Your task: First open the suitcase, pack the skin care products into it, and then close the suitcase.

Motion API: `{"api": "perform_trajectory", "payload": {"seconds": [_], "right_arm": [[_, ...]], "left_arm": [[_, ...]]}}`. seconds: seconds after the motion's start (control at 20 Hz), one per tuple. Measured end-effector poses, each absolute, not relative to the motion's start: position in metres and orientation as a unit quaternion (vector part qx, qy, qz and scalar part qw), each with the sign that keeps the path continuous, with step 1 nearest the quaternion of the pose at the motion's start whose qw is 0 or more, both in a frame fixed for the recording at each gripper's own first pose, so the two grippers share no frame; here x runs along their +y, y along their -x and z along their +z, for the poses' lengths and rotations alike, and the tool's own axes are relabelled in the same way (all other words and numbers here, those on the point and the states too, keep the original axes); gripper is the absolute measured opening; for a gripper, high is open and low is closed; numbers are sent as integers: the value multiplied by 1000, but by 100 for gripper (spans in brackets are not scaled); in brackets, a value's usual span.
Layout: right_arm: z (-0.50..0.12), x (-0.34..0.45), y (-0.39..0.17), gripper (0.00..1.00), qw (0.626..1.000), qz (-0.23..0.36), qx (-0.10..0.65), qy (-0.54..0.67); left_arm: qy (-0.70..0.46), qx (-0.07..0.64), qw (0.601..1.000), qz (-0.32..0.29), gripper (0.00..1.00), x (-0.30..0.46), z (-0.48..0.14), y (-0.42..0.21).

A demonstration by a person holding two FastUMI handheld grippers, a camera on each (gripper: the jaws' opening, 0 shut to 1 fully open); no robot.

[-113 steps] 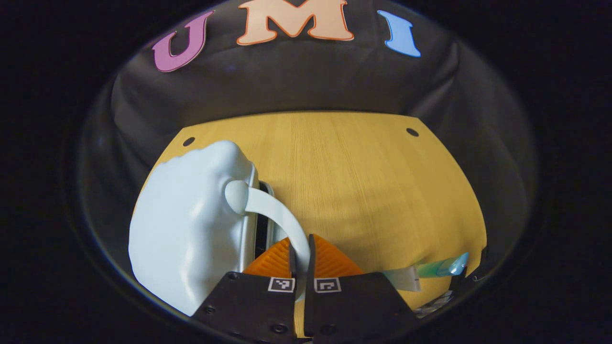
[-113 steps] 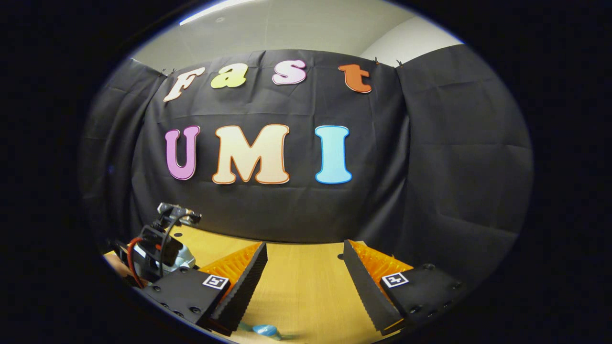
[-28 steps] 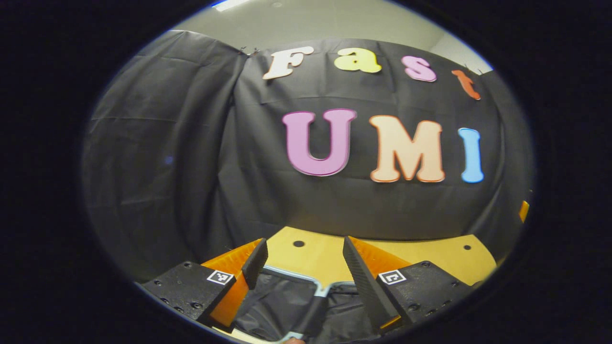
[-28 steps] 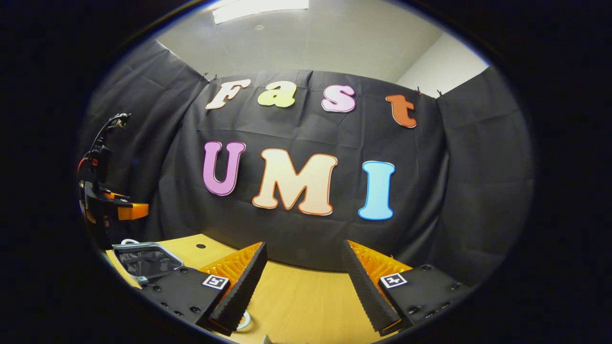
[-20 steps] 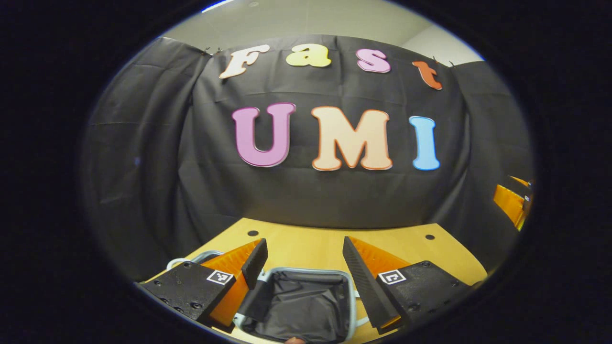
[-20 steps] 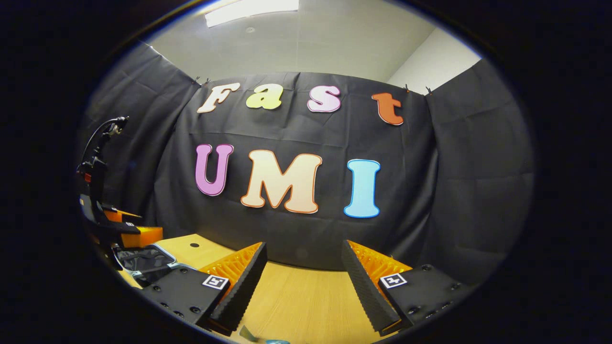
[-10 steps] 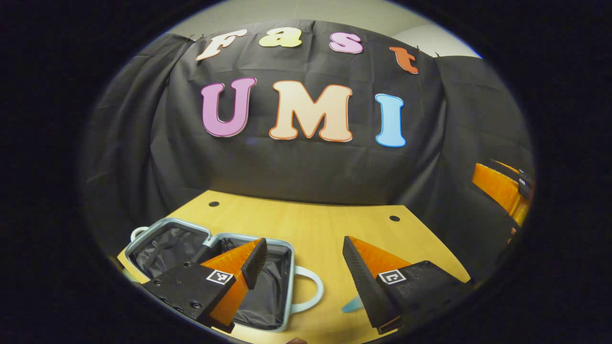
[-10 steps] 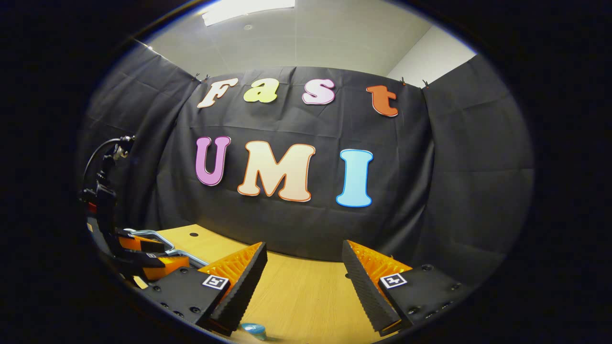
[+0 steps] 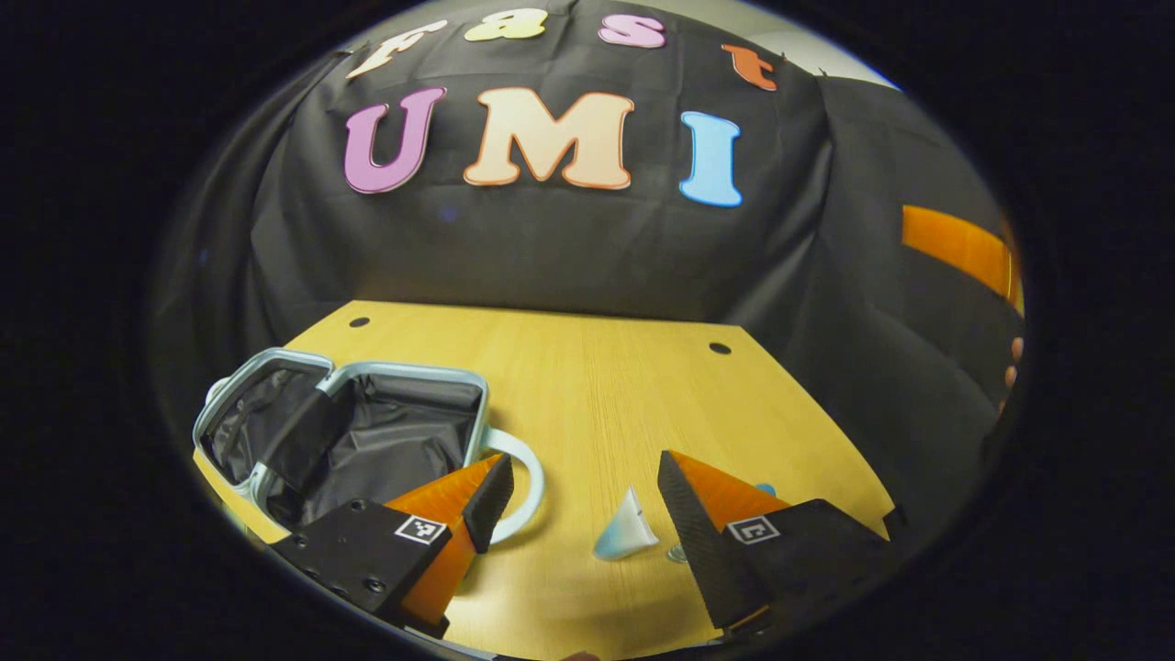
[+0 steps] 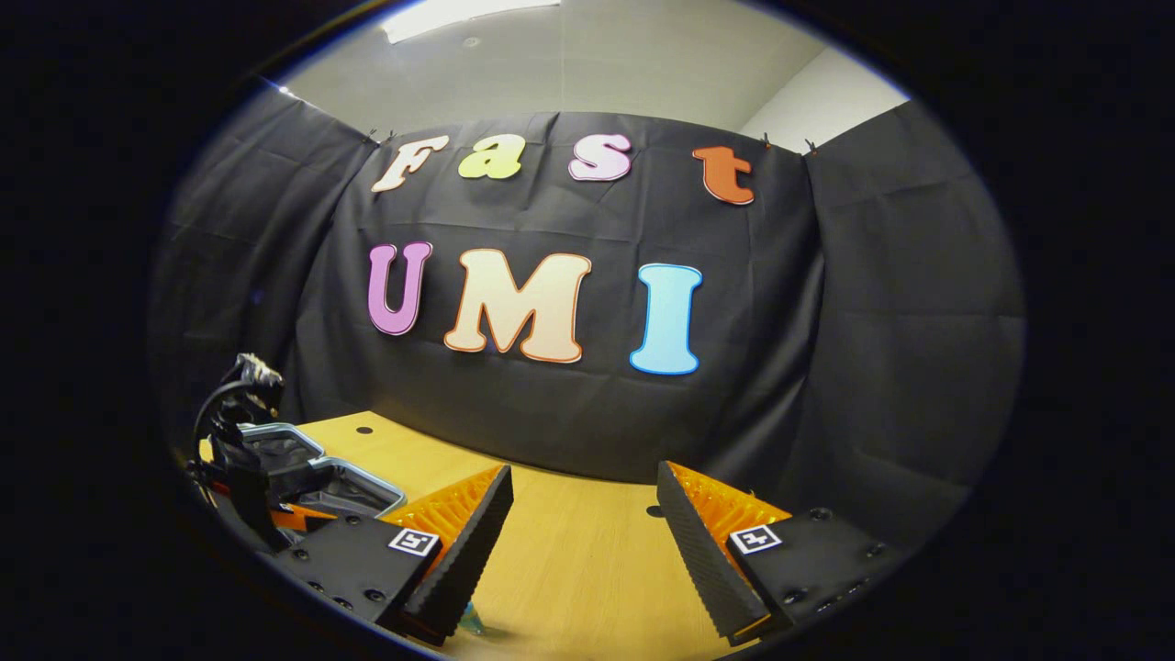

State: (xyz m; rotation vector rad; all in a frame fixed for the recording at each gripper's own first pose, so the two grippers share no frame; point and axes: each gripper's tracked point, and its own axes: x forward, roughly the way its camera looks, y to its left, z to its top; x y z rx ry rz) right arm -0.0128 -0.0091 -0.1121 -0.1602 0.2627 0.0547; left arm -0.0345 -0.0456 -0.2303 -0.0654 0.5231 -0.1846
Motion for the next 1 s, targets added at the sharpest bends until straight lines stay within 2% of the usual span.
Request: {"api": "perform_trajectory", "payload": {"seconds": [0.3,0.4,0.45,0.5,0.6,0.7,0.75,1.0], "right_arm": [[-127,-12,18,99,985,35,144,87],[-135,-10,20,99,984,38,149,89],[-142,-9,21,99,984,40,152,88],[-148,-7,23,99,984,43,154,85],[-166,1,29,99,982,50,163,78],[-190,15,37,99,978,68,183,67],[-198,21,42,99,977,77,191,62],[-241,52,52,99,967,117,226,25]], "left_arm": [[42,297,948,-101,93,-58,-275,42],[43,315,942,-106,88,-63,-293,44],[41,322,940,-109,77,-65,-302,45],[35,327,938,-110,78,-66,-312,45],[26,330,936,-116,64,-68,-325,42],[22,325,938,-120,25,-68,-323,36],[27,328,937,-119,21,-66,-319,37],[30,313,943,-113,19,-44,-266,32]]}}
